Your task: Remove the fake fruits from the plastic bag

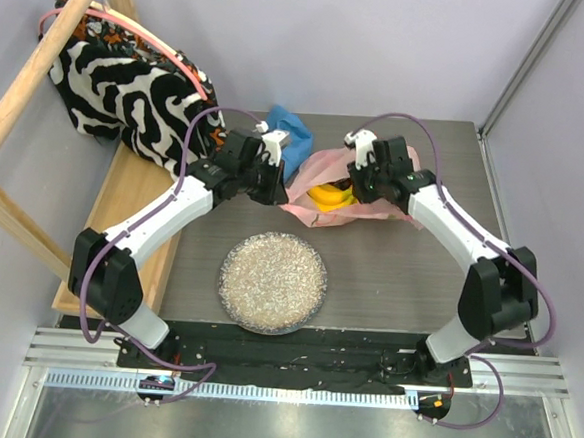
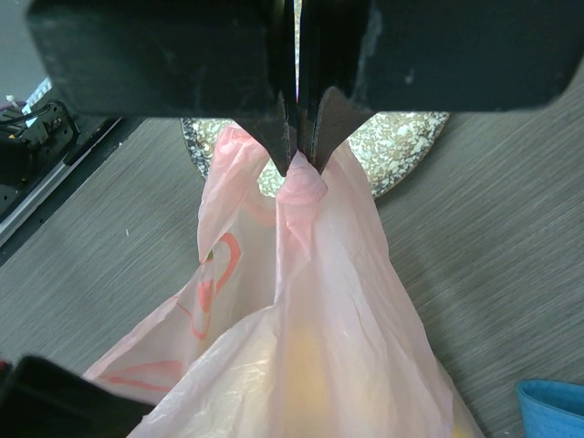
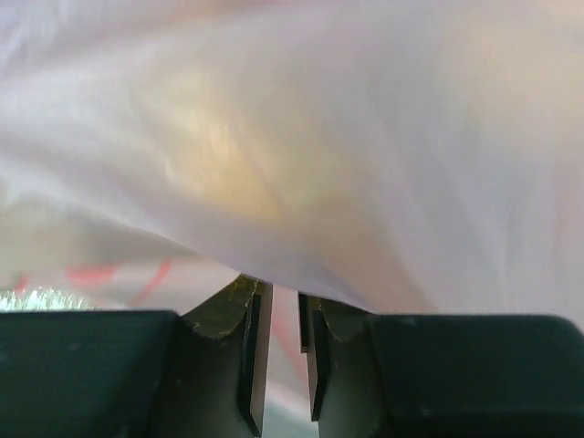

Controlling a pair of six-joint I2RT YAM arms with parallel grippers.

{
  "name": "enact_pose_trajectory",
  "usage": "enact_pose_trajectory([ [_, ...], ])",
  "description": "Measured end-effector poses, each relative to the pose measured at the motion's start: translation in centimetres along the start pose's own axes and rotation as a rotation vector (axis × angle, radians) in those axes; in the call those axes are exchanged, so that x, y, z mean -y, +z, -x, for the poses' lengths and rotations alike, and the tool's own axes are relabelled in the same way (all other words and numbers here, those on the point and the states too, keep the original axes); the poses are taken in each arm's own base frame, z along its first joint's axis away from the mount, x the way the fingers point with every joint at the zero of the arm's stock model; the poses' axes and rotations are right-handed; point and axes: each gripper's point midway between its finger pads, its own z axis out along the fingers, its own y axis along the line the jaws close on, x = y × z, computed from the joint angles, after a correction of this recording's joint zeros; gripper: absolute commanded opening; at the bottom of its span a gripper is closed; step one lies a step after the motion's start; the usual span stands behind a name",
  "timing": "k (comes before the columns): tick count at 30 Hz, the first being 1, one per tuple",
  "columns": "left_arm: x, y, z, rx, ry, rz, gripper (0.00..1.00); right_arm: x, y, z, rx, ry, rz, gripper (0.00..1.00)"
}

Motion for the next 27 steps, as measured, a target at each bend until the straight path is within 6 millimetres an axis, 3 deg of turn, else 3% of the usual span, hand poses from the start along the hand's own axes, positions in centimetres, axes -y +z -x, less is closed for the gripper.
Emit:
enact_pose_trajectory([
  [1,0.0,0.0,0.1,0.001,0.0,0.0,0.01,0.5,0.5,1.4,0.018,-0.009,-0.016,0.27],
  [5,0.1,0.1,0.3,0.009,0.002,-0.003,0.02,2.4,2.7,3.8,0.035,0.029,-0.1,0.56],
  [8,0.2,0.0,0.6,0.016,0.004,-0.007,0.02,3.5,3.7,3.3,0.007,0.16,-0.187,0.58],
  [14,0.5,-0.1,1.4,0.04,0.013,-0.014,0.02,3.1,3.7,1.6,-0.058,0.4,-0.242,0.62],
  [21,0.6,-0.1,1.8,0.051,0.014,-0.022,0.02,3.8,5.6,1.8,-0.068,0.487,-0.294,0.62],
  [27,0.9,-0.3,2.2,0.061,0.015,-0.029,0.03,4.0,8.2,-0.5,-0.14,0.524,-0.33,0.57],
])
